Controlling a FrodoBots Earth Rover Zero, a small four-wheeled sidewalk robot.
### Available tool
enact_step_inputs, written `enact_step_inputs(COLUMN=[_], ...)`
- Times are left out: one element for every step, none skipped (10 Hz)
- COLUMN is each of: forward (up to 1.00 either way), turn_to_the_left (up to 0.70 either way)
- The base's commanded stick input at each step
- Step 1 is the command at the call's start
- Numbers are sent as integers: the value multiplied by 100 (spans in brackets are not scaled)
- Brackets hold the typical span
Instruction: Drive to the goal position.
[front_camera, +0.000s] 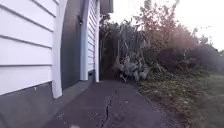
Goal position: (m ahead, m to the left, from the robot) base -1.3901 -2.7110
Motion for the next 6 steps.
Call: enact_step_inputs(forward=[0, 0, 0, 0, 0, 0], turn_to_the_left=[-1, 0, 0, -45, -45, -45])
